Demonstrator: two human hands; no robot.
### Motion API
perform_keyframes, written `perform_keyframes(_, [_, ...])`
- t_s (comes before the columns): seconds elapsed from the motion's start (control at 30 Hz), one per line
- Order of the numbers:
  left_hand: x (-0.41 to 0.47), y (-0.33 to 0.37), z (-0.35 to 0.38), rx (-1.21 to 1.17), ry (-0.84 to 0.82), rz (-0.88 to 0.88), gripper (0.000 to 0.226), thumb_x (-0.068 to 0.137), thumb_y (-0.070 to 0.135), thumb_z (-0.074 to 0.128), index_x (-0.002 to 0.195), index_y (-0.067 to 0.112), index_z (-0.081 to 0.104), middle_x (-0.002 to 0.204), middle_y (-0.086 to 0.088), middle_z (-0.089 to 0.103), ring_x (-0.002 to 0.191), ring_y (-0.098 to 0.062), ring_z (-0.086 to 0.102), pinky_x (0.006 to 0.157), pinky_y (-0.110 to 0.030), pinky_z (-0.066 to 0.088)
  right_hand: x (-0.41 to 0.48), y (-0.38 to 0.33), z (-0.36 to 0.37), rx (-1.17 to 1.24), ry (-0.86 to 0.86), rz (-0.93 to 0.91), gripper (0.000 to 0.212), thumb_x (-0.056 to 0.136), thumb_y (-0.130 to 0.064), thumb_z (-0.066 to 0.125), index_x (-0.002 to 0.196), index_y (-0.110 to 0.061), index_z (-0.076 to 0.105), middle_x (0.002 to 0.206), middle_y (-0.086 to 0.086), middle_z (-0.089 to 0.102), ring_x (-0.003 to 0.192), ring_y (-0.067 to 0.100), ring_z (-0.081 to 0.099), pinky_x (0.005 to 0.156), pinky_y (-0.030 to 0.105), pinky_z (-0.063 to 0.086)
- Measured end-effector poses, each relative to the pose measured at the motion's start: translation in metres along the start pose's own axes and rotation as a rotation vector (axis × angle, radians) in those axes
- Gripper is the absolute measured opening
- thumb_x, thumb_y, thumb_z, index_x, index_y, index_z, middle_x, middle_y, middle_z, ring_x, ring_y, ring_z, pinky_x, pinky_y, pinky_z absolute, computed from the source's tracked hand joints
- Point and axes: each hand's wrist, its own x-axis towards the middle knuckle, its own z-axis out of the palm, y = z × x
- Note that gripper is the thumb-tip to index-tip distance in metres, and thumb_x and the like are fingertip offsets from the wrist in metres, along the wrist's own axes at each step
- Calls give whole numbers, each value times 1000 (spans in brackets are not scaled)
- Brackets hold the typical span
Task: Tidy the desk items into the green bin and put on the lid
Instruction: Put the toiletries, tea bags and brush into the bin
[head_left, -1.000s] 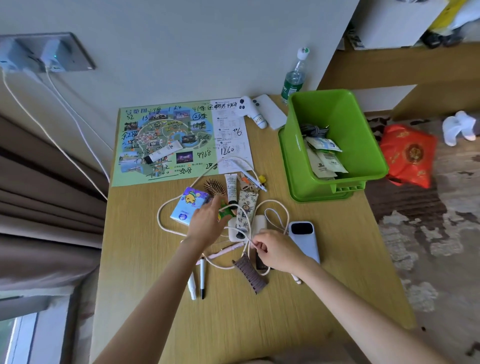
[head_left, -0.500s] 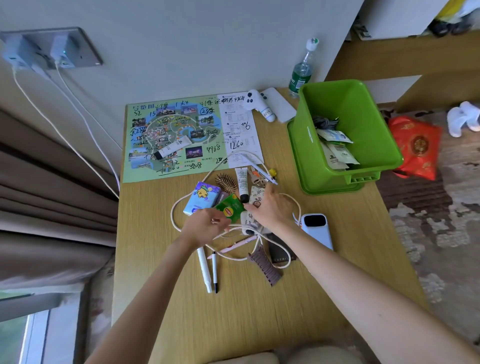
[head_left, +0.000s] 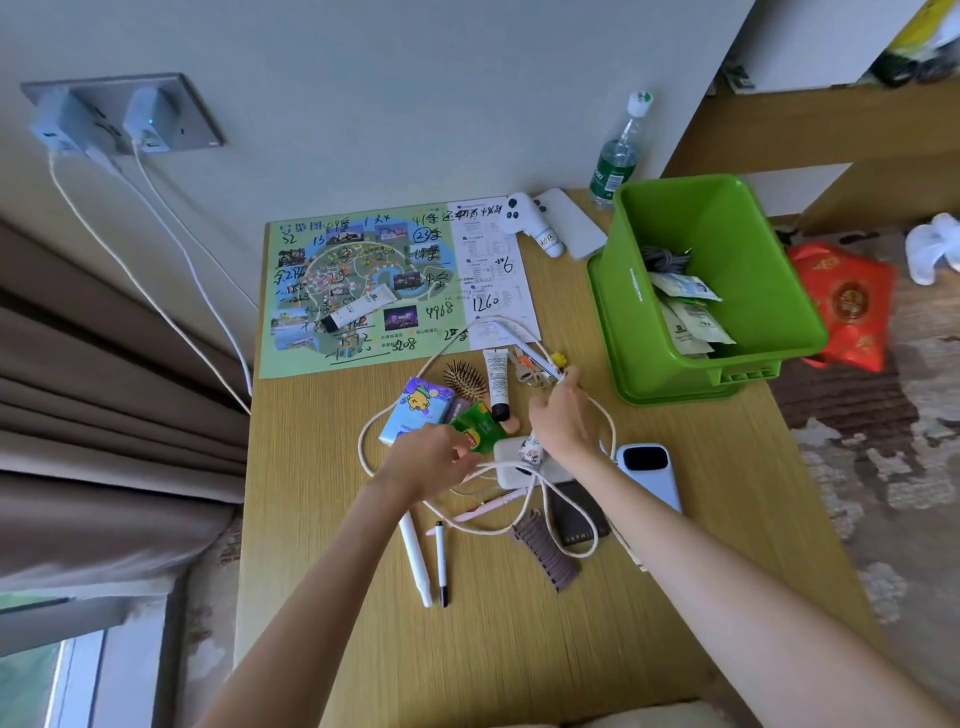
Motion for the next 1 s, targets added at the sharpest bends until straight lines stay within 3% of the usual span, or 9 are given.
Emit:
perform_keyframes(0.13, [19,9,-11,-41,-41,-17,26,92,43,53,83,24,69,90,7,69,86,-17,63,77,-34,52,-1,14,-12,163,300,-109,44,93,-12,48,135,-5,34,88,19,63,62,32,57,41,26,20])
perform_keyframes(0.2, [27,13,-15,-42,-34,2,22,92,41,54,84,24,66,91,7,68,87,-18,64,78,-36,53,-1,17,-17,239,396,-207,44,95,-14,46,138,-8,34,92,18,67,70,35,61,45,25,26])
perform_keyframes(0.33, [39,20,-19,-48,-53,11,22,93,36,56,88,19,68,92,4,70,88,-18,65,78,-37,55,1,10,-27,487,381,-317,41,96,-6,44,136,-7,36,105,13,66,86,31,64,73,37,51])
perform_keyframes(0.43, [46,23,-20,-54,24,-11,24,95,36,52,93,18,67,94,3,69,88,-19,65,78,-38,55,5,7,-28,573,348,-298,38,97,-3,42,135,-6,37,104,14,64,89,32,64,81,47,52])
perform_keyframes(0.6, [69,37,-17,-30,217,-158,29,96,39,51,104,13,63,103,-5,68,92,-28,65,76,-40,54,20,10,-27,427,291,-321,31,99,-7,44,130,-6,42,100,16,63,88,31,61,77,44,50])
perform_keyframes(0.7, [85,47,-15,56,209,-255,47,93,51,50,112,8,54,107,-11,64,95,-32,64,70,-36,48,33,9,-26,254,211,-308,22,97,-9,47,118,-6,53,91,13,64,76,29,61,64,42,49])
perform_keyframes(0.83, [105,54,-14,175,170,-338,60,88,61,52,114,7,52,107,-10,65,96,-30,65,63,-30,38,50,6,-18,48,37,-261,8,90,-10,58,92,-4,62,94,15,63,82,32,60,64,34,43])
perform_keyframes(1.0, [120,52,-15,230,129,-327,43,89,47,54,102,7,61,100,-7,67,92,-27,65,61,-29,35,61,7,-2,-138,-103,-249,23,87,-10,67,107,1,61,112,15,56,103,29,54,73,23,32])
